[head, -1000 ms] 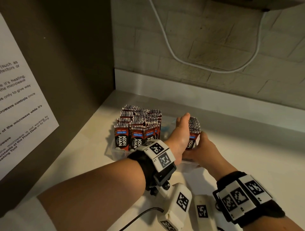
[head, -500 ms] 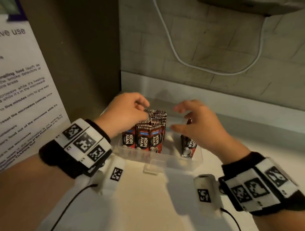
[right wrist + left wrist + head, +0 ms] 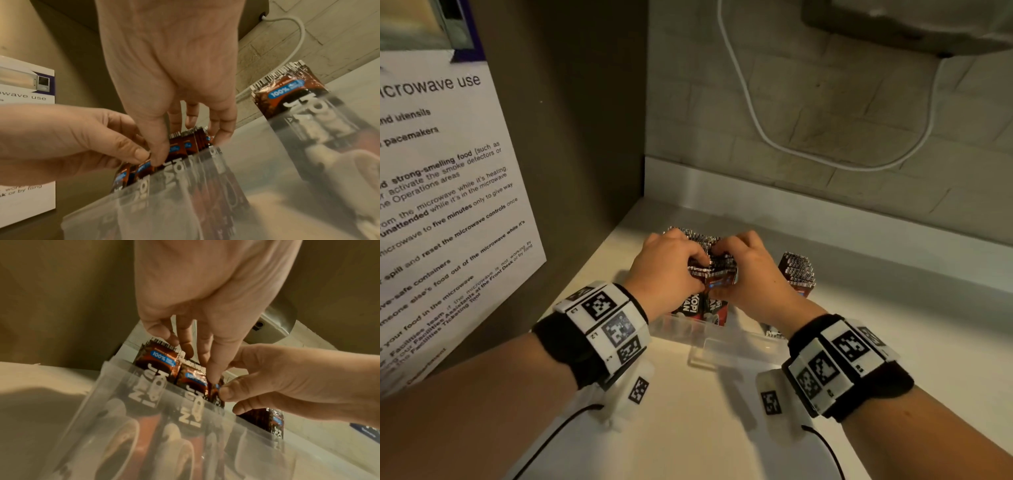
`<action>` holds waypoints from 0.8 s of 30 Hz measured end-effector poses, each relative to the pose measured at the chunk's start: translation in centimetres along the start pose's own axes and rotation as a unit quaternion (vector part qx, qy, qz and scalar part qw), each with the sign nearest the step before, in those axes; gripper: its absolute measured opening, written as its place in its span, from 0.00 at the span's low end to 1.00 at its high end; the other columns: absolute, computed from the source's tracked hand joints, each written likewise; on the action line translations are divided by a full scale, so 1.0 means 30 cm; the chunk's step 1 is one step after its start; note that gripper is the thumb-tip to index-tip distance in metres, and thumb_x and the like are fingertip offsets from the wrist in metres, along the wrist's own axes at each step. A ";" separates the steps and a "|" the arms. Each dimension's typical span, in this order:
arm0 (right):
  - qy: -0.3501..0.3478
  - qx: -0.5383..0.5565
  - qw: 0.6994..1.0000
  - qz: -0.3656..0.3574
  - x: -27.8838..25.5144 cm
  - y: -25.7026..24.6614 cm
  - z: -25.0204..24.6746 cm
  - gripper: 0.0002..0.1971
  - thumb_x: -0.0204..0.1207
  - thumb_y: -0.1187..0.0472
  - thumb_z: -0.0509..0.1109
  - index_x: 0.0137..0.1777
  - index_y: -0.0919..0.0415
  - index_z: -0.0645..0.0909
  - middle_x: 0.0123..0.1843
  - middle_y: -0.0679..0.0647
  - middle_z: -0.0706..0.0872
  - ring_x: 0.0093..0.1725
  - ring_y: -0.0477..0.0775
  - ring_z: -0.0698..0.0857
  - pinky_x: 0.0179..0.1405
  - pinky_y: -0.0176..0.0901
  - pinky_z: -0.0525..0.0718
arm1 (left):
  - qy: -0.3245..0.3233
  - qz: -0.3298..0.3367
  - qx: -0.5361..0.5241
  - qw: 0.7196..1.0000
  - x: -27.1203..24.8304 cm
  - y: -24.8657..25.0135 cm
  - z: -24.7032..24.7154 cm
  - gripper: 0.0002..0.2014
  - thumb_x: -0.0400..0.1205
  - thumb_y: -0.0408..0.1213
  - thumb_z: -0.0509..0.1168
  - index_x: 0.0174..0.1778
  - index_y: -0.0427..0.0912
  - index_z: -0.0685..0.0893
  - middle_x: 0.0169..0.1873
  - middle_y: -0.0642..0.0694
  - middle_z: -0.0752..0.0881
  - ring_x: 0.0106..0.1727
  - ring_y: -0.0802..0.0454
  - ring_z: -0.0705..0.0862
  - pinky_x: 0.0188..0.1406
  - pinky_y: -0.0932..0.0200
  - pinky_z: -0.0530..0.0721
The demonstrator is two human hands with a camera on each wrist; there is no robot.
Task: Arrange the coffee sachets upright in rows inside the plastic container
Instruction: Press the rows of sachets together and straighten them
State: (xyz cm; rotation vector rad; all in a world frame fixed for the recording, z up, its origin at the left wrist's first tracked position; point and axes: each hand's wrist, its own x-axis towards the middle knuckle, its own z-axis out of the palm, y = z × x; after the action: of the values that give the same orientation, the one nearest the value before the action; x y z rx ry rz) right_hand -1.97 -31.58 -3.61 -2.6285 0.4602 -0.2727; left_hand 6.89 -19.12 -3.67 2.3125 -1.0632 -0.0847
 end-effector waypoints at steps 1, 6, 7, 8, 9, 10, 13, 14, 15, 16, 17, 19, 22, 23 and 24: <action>0.003 0.009 1.000 -0.003 0.002 0.005 0.001 0.30 0.62 0.63 0.83 0.65 0.58 0.77 0.62 0.53 0.69 0.61 0.58 0.76 0.65 0.45 0.77 | 0.002 0.001 0.001 1.000 0.002 -0.002 0.003 0.15 0.73 0.38 0.77 0.55 0.53 0.88 0.58 0.52 0.78 0.64 0.47 0.71 0.62 0.58 0.71; -0.003 0.014 1.000 -0.008 0.005 0.013 -0.013 0.21 0.64 0.67 0.81 0.53 0.56 0.75 0.54 0.50 0.74 0.50 0.49 0.75 0.39 0.25 0.69 | 0.016 0.003 -0.010 1.000 0.007 -0.014 0.003 0.11 0.72 0.37 0.78 0.49 0.53 0.89 0.51 0.55 0.77 0.61 0.47 0.75 0.61 0.52 0.77; -0.010 0.016 1.000 -0.004 0.004 0.014 -0.013 0.21 0.65 0.67 0.80 0.51 0.54 0.73 0.53 0.49 0.76 0.51 0.49 0.76 0.38 0.29 0.68 | 0.017 0.004 -0.013 1.000 0.009 -0.017 0.003 0.11 0.72 0.37 0.78 0.48 0.53 0.89 0.50 0.55 0.76 0.61 0.47 0.76 0.61 0.51 0.78; -0.018 0.022 1.000 0.000 0.003 0.014 -0.013 0.21 0.66 0.67 0.80 0.51 0.53 0.72 0.52 0.49 0.78 0.51 0.50 0.78 0.40 0.31 0.69 | 0.015 0.004 -0.016 1.000 0.010 -0.017 0.002 0.11 0.72 0.36 0.78 0.47 0.53 0.89 0.49 0.56 0.76 0.60 0.47 0.77 0.61 0.50 0.78; -0.023 0.027 0.999 0.003 0.003 0.014 -0.014 0.21 0.66 0.67 0.79 0.51 0.53 0.72 0.52 0.49 0.79 0.53 0.51 0.79 0.42 0.33 0.69 | 0.014 0.004 -0.017 1.000 0.011 -0.017 0.002 0.11 0.72 0.36 0.78 0.47 0.53 0.89 0.49 0.56 0.76 0.60 0.47 0.77 0.61 0.50 0.79; -0.026 0.028 0.999 0.005 0.002 0.013 -0.016 0.20 0.67 0.67 0.79 0.53 0.54 0.73 0.53 0.49 0.80 0.54 0.52 0.80 0.44 0.34 0.70 | 0.014 0.006 -0.018 1.000 0.011 -0.017 0.003 0.11 0.72 0.36 0.78 0.47 0.53 0.89 0.49 0.56 0.76 0.60 0.47 0.77 0.61 0.49 0.79; -0.039 0.004 0.999 0.007 -0.005 0.005 -0.029 0.23 0.69 0.65 0.78 0.63 0.59 0.77 0.58 0.53 0.85 0.58 0.54 0.82 0.48 0.35 0.72 | 0.018 0.011 -0.017 1.000 0.010 -0.020 0.004 0.10 0.73 0.36 0.77 0.47 0.53 0.89 0.49 0.55 0.76 0.60 0.47 0.76 0.61 0.50 0.79; -0.043 -0.003 0.999 0.010 -0.007 0.004 -0.032 0.23 0.70 0.65 0.77 0.66 0.59 0.78 0.60 0.54 0.85 0.56 0.54 0.82 0.48 0.35 0.72 | 0.019 0.012 -0.015 1.000 0.009 -0.021 0.004 0.10 0.73 0.36 0.77 0.48 0.53 0.88 0.49 0.56 0.76 0.61 0.47 0.76 0.61 0.51 0.78; -0.045 -0.003 0.999 0.015 -0.010 0.003 -0.035 0.23 0.71 0.64 0.77 0.67 0.60 0.78 0.60 0.55 0.85 0.51 0.54 0.83 0.46 0.36 0.74 | 0.019 0.011 -0.013 1.000 0.008 -0.022 0.004 0.10 0.74 0.36 0.77 0.48 0.53 0.88 0.49 0.56 0.75 0.62 0.47 0.75 0.60 0.53 0.77; -0.046 0.003 0.999 0.020 -0.012 0.002 -0.036 0.23 0.72 0.64 0.76 0.67 0.60 0.79 0.59 0.55 0.85 0.44 0.52 0.82 0.44 0.38 0.75 | 0.019 0.009 -0.010 1.000 0.007 -0.021 0.004 0.10 0.74 0.36 0.76 0.49 0.53 0.88 0.50 0.56 0.75 0.62 0.48 0.74 0.59 0.56 0.75; -0.045 0.008 0.999 0.022 -0.014 0.002 -0.036 0.21 0.72 0.64 0.76 0.65 0.60 0.79 0.56 0.55 0.86 0.38 0.50 0.79 0.41 0.39 0.76 | 0.019 0.008 -0.007 1.000 0.007 -0.020 0.003 0.10 0.75 0.37 0.76 0.49 0.53 0.88 0.51 0.56 0.76 0.63 0.48 0.73 0.59 0.58 0.73; -0.037 0.009 0.999 0.022 -0.014 0.008 -0.035 0.17 0.72 0.65 0.75 0.61 0.60 0.81 0.50 0.54 0.85 0.32 0.48 0.77 0.38 0.39 0.77 | 0.018 0.007 -0.002 1.000 0.007 -0.016 0.002 0.10 0.75 0.36 0.76 0.50 0.53 0.88 0.51 0.56 0.76 0.63 0.48 0.73 0.58 0.59 0.72; -0.026 -0.001 0.999 0.029 -0.017 0.014 -0.038 0.14 0.71 0.65 0.75 0.58 0.60 0.82 0.51 0.55 0.86 0.33 0.50 0.78 0.37 0.39 0.76 | 0.014 0.005 0.002 1.000 0.006 -0.013 0.003 0.10 0.75 0.36 0.75 0.50 0.53 0.88 0.50 0.56 0.74 0.63 0.48 0.73 0.57 0.61 0.71; -0.020 -0.001 0.999 0.033 -0.019 0.016 -0.044 0.14 0.71 0.66 0.75 0.56 0.60 0.83 0.51 0.55 0.86 0.36 0.51 0.80 0.37 0.39 0.77 | 0.013 0.004 0.002 1.000 0.005 -0.012 0.004 0.11 0.75 0.36 0.75 0.51 0.53 0.87 0.50 0.56 0.74 0.63 0.48 0.72 0.56 0.61 0.70; -0.011 0.002 0.999 0.038 -0.022 0.018 -0.054 0.13 0.71 0.66 0.76 0.56 0.59 0.83 0.50 0.54 0.86 0.39 0.51 0.81 0.37 0.39 0.79 | 0.010 0.003 0.003 1.000 0.003 -0.012 0.004 0.11 0.75 0.36 0.75 0.51 0.53 0.87 0.50 0.56 0.74 0.64 0.48 0.72 0.56 0.61 0.70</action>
State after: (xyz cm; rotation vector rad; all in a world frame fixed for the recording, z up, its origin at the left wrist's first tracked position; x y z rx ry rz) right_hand -3.16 -32.45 -2.51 -2.6000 0.5495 -0.2206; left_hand 7.16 -19.06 -3.93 2.3099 -1.0616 -0.0559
